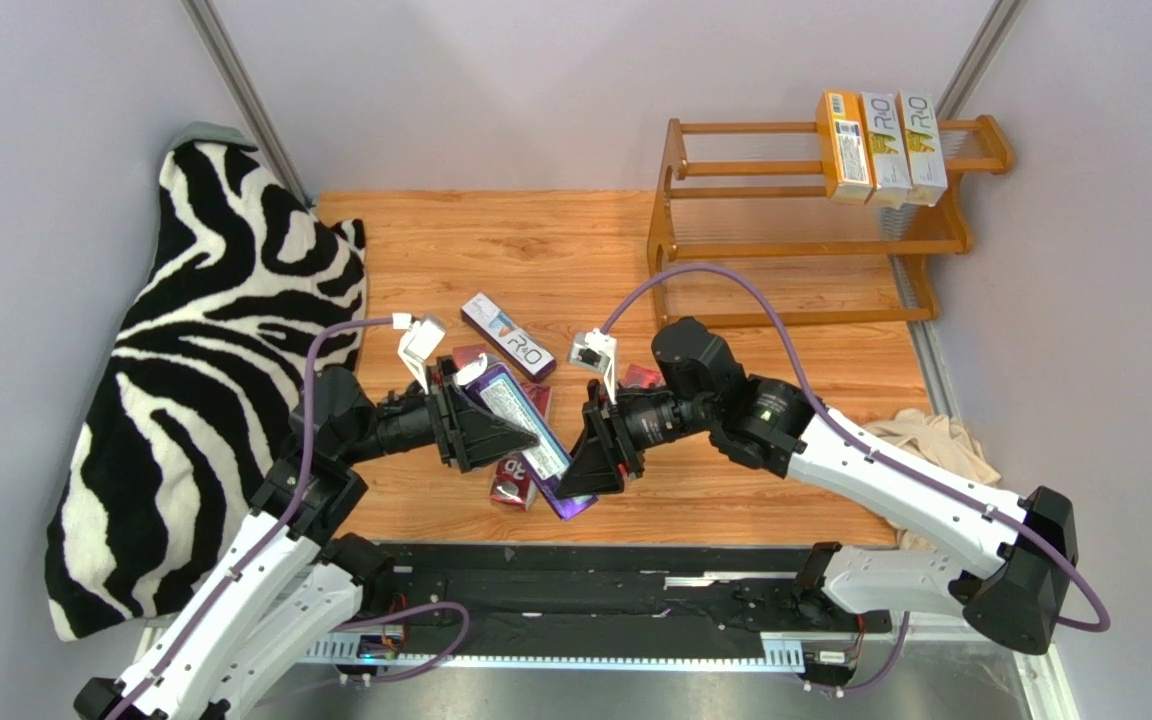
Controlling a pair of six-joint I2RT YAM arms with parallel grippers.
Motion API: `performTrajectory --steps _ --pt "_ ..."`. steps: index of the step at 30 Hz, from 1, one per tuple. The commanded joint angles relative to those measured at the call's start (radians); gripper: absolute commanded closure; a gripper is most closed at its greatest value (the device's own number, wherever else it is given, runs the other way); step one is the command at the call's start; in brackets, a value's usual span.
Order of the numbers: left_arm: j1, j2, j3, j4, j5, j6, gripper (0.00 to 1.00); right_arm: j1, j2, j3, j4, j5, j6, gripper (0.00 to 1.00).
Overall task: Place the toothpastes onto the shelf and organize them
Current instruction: Pick up the toothpaste from the center of the board.
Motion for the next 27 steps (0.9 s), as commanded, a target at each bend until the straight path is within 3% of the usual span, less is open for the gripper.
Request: performTrajectory --steps 1,6,11,13,22,27 --pt "0.004 -0.002 0.001 0.095 0.022 -0.024 0.38 -0.003 -0.018 0.019 0.049 -0.03 -0.011 0.57" --pt "0.004 0.002 -0.005 0.11 0.014 -0.047 0.5 -0.003 -0.039 0.008 0.036 0.046 -0.005 0.48" --pt "0.004 -0.015 -0.04 0.159 -0.037 -0.109 0.58 -0.003 -0.116 -0.044 0.058 0.238 0.064 0.13" --pt "0.004 -0.021 -0.074 0.225 -0.069 -0.153 0.59 -0.001 -0.174 -0.084 0.14 0.287 0.113 0.07" --pt "0.004 -0.038 -0.175 0.497 -0.237 -0.345 0.6 -0.003 -0.393 -0.402 0.496 0.601 0.435 0.02" --pt "0.005 -0.053 -0.151 0.517 -0.304 -0.34 0.6 -0.003 -0.534 -0.55 0.683 0.657 0.527 0.0"
